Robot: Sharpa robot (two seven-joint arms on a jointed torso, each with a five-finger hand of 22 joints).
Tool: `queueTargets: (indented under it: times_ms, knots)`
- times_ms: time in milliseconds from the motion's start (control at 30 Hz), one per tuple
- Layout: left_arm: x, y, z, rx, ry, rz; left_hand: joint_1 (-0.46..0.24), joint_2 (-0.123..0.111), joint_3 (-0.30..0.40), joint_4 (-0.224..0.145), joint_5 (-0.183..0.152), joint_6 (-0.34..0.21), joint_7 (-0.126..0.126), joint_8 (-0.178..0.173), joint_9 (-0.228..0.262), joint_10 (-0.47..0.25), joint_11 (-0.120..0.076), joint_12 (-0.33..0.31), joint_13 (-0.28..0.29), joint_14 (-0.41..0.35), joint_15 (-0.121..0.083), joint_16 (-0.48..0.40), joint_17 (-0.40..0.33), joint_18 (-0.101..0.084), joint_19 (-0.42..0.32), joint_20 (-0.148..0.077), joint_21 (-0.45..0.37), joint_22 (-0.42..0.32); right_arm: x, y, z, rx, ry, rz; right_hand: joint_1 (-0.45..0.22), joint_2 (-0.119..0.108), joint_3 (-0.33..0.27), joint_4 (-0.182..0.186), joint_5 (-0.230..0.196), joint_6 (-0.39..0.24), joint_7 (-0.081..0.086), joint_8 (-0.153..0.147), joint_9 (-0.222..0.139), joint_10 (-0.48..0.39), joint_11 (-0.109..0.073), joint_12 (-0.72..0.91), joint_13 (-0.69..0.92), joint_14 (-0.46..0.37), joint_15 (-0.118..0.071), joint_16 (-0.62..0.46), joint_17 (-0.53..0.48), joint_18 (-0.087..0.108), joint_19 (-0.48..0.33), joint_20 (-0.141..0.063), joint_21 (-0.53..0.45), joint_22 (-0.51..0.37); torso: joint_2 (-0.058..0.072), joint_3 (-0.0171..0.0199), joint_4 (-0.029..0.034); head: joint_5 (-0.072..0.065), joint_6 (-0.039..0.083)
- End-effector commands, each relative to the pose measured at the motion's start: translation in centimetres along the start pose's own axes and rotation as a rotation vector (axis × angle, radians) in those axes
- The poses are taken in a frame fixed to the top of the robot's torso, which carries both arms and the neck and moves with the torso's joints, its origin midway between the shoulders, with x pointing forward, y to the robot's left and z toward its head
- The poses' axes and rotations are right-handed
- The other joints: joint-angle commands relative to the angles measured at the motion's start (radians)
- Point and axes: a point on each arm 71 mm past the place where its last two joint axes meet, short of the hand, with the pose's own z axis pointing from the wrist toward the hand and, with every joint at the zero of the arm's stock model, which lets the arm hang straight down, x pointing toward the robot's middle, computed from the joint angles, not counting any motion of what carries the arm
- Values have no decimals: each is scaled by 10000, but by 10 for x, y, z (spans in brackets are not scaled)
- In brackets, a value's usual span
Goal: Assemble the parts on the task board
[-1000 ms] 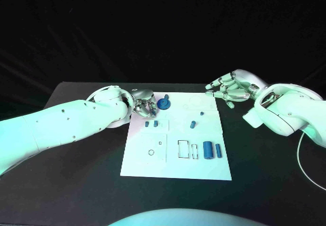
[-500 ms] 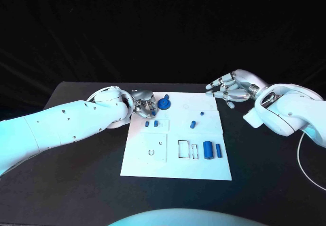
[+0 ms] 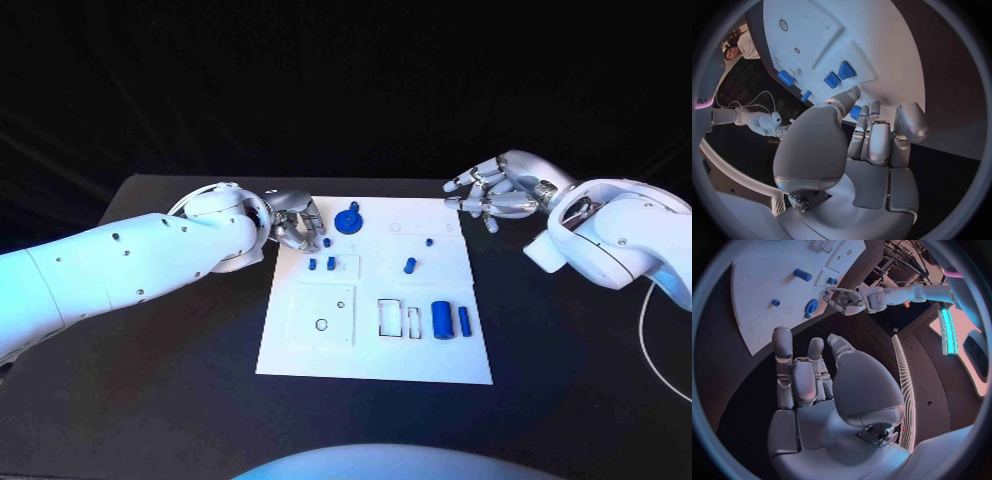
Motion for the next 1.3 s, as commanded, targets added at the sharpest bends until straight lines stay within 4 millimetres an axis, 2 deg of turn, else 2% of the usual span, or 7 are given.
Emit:
queueTargets:
  times_ms: [33, 433, 500, 667, 800, 967, 1300]
  knots:
    - [-3, 4, -4, -48, 142, -286, -16, 87, -103, 4, 47, -47, 21, 21, 16, -60, 3, 69, 16, 155, 48, -44, -10, -18, 0, 43, -57, 148, 2, -3, 0, 20, 578, -183, 142, -58, 119, -39, 27, 72, 8, 67, -1, -176, -94, -353, -313, 221, -79, -84, -44, 112, -85, 17, -145, -177, 0, 0, 2, -18, 12]
    - [-34, 28, -30, 624, -2007, -5480, 670, 672, 534, -223, 150, 808, 503, 421, 115, 792, -142, 909, 214, 103, -84, -65, -122, 63, -83, -73, -560, -76, -5, -13, 9, 62, 384, -3142, 1210, -283, 1553, -768, -1472, 723, 81, 133, -6, -339, 5, -3822, -3338, 225, -19, -744, -635, 121, 122, 17, -457, -450, 3, 0, -23, -89, 212]
    - [-38, 30, -34, 741, -2447, -6862, 690, 779, 798, -230, 220, 887, 573, 463, 105, 741, -87, 952, 200, -185, -55, -500, -923, 208, -381, -62, -1511, -490, -2, -13, 13, 40, 450, -4114, 1206, -352, 1800, -851, -1525, 789, 55, 87, -16, -241, 25, -4297, -3808, 296, -7, -641, -537, 31, 341, 54, -147, 17, 14, 0, -21, -168, 368]
    - [-40, 36, -40, 623, -3482, -10822, 233, 746, 833, 3, 128, 836, 612, 468, 52, 686, -55, 1177, 194, -1016, 1, -1692, -2881, 580, -1267, 7, -3990, -1622, 12, -15, 23, -60, 671, -6107, 959, -604, 2284, -917, -1821, 959, -7, -105, -21, 21, 64, -5243, -4856, 364, 23, -440, -351, -26, 494, 111, 195, 473, 5, -23, -4, -304, 453]
    - [-36, 39, -42, 606, -3684, -13148, -138, 843, 490, 250, 88, 788, 677, 549, 67, 665, -34, 1455, 250, -1518, 48, -2378, -3998, 777, -1749, 54, -5332, -2317, 25, -13, 31, -268, 838, -7138, 868, -694, 2474, -959, -2025, 1091, -104, -164, -10, -20, 75, -5601, -5293, 396, 47, -318, -238, -37, 500, 134, 281, 569, 32, 12, -19, -364, 564]
    - [-34, 38, -44, 838, -3727, -14151, -310, 922, 161, 359, 81, 826, 631, 714, 94, 667, -85, 1718, 317, -1632, 29, -2516, -4278, 813, -1816, 59, -5717, -2581, 39, -11, 38, -370, 1133, -7737, 754, -763, 2617, -982, -2165, 1191, -196, -237, -12, -65, 13, -5877, -5696, 413, 12, -255, -193, -35, 494, 105, 328, 612, 24, -26, 6, -442, 577]
    - [-28, 29, -44, 973, -3482, -14752, -236, 1008, -46, 313, 99, 744, 623, 821, 88, 552, -93, 1918, 356, -1800, 19, -2711, -4672, 811, -1813, 49, -5881, -2742, 66, -10, 46, -576, 1712, -8199, 722, -795, 2830, -1074, -2197, 1228, -236, -371, -15, -90, -6, -6140, -6166, 422, -108, -234, -207, -42, 517, 11, 389, 674, 19, -15, 2, -520, 615]
